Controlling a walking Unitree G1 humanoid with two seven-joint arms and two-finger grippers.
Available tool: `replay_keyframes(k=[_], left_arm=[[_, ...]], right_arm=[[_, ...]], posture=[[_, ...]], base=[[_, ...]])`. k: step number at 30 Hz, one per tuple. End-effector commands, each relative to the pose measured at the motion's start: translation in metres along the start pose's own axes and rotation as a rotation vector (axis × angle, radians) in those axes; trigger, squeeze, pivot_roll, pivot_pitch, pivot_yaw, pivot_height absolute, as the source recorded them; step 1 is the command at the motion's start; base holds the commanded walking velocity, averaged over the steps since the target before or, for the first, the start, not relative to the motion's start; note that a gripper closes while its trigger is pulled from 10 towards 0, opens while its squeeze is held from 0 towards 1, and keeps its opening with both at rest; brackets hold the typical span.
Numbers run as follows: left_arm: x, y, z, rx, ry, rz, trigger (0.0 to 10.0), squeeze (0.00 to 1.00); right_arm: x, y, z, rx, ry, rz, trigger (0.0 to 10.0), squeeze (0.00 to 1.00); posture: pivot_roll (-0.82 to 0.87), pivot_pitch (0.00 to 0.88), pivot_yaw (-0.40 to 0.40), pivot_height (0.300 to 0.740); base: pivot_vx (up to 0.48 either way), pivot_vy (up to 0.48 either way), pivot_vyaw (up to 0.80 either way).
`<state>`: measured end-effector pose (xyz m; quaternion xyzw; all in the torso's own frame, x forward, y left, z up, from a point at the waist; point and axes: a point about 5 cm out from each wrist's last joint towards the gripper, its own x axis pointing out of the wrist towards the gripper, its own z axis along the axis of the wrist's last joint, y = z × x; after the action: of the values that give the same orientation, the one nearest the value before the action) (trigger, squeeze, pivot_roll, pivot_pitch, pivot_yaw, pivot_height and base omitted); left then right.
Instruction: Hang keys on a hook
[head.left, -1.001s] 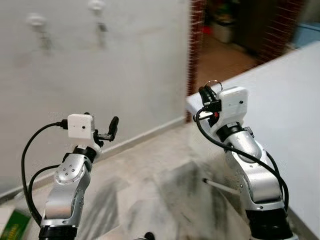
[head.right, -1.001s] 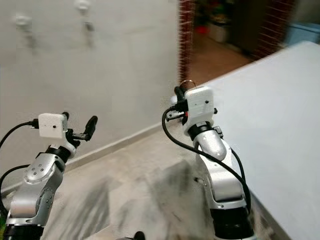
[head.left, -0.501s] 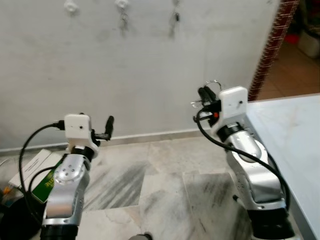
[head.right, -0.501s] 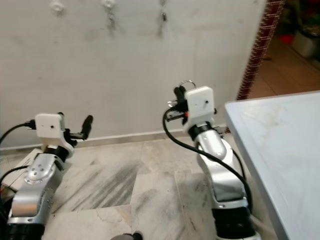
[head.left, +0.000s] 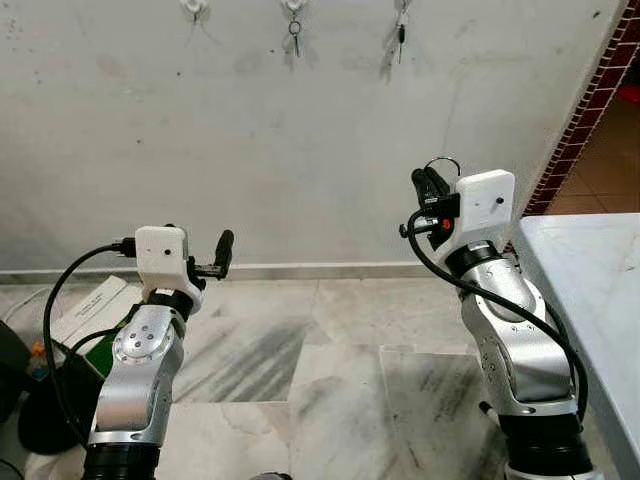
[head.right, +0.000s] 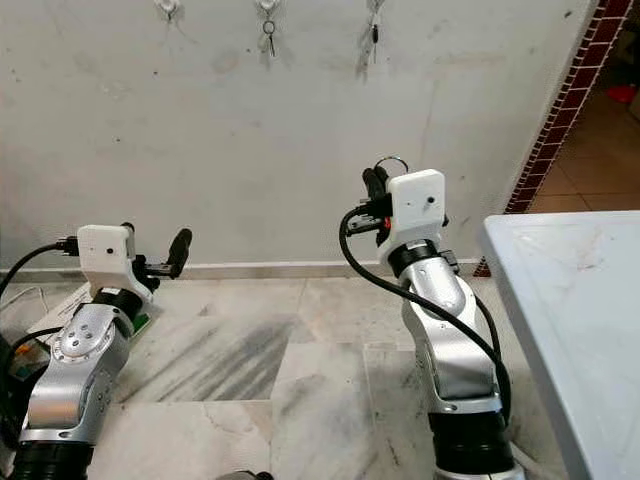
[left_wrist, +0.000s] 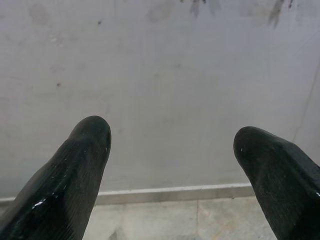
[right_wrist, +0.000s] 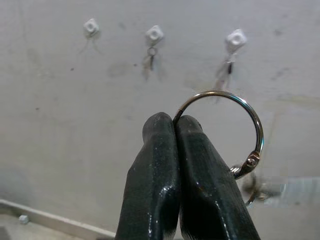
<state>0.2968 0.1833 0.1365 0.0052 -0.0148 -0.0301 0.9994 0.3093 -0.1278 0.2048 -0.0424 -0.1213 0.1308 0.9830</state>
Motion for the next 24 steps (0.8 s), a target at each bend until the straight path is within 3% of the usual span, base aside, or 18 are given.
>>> replay_keyframes(k=[1,24], left_arm=[[-0.0004,0.0081,0.0011,0.008,0.004,0.023,10.0,0.00],[0.0002,0.0079,0.0011,0.009,0.009,0.010,10.0,0.00]], right_arm=[[0.0019,0.0066,0.0031,0.007,-0.009,0.026,10.0,0.00],[0.0026,0.0059,0.0029,0.005,-0.009,0.028,10.0,0.00]], posture=[[0.00,0.072,0.056,0.740],[0.00,0.066,0.055,0.740]], base=[[0.000,0.356,0.00],[0.000,0.421,0.00]])
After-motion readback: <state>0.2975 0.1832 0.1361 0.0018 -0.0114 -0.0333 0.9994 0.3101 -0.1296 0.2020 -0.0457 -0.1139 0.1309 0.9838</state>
